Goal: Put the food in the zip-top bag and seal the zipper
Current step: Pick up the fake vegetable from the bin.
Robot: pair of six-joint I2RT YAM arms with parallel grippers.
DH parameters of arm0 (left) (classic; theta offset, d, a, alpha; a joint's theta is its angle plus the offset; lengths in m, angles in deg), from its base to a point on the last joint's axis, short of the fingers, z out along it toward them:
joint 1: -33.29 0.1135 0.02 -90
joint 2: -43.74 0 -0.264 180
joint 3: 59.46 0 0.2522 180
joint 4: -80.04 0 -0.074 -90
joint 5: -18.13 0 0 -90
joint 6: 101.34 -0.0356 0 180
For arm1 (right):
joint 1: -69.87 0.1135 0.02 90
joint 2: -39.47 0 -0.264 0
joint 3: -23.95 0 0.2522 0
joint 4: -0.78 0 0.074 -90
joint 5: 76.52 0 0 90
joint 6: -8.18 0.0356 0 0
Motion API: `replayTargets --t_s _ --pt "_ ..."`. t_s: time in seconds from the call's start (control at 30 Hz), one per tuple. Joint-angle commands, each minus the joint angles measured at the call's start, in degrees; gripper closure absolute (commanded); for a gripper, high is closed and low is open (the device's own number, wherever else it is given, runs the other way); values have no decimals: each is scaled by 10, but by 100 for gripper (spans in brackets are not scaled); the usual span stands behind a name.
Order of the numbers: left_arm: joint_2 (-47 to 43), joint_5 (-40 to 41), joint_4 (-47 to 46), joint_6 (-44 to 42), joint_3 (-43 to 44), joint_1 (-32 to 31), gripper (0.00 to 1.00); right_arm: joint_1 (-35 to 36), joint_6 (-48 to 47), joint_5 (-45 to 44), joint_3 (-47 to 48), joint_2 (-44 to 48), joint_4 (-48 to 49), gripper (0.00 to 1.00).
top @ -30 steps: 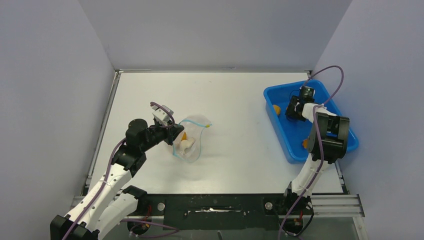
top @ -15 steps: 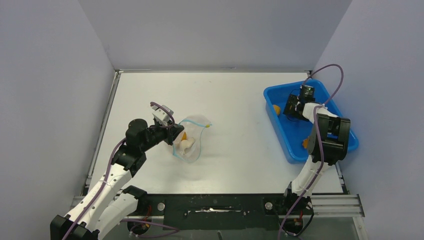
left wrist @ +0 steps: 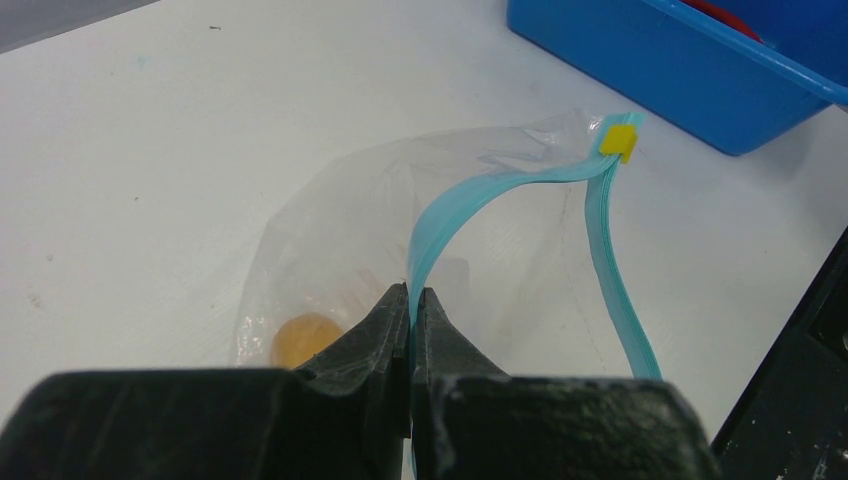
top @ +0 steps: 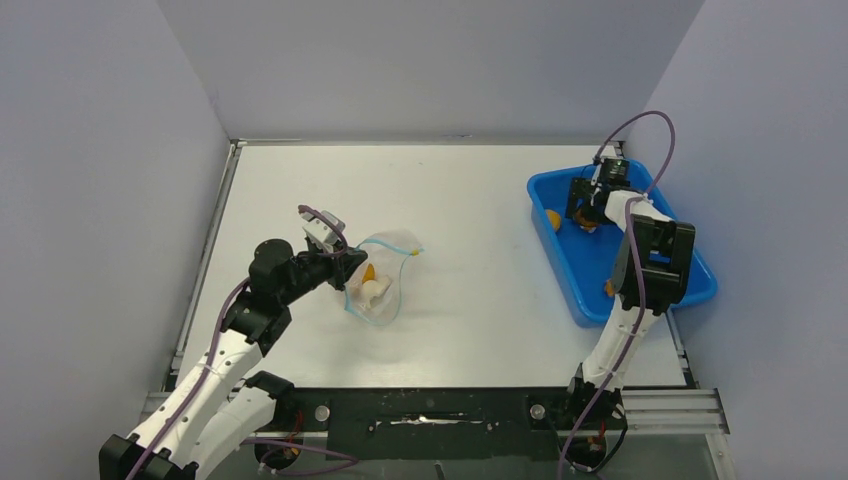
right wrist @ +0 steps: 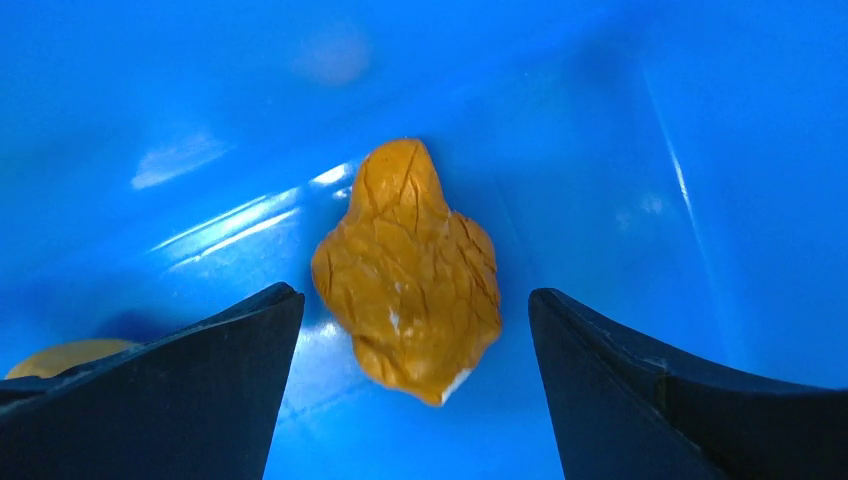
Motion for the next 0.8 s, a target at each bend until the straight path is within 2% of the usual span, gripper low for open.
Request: replayTargets --t_s 0.0,0.13,0.43,0.77 --pt "-12 -1 -35 -6 1 1 100 -6 -34 26 41 -25 -1 14" --pt "-12 0 -34 -6 1 1 100 -5 -42 52 51 -37 -4 17" --pt "-12 -3 -35 -6 1 1 100 -6 -35 50 52 -35 -22 35" --pt "-14 0 -34 -6 0 1 100 -3 17 21 29 7 -47 37"
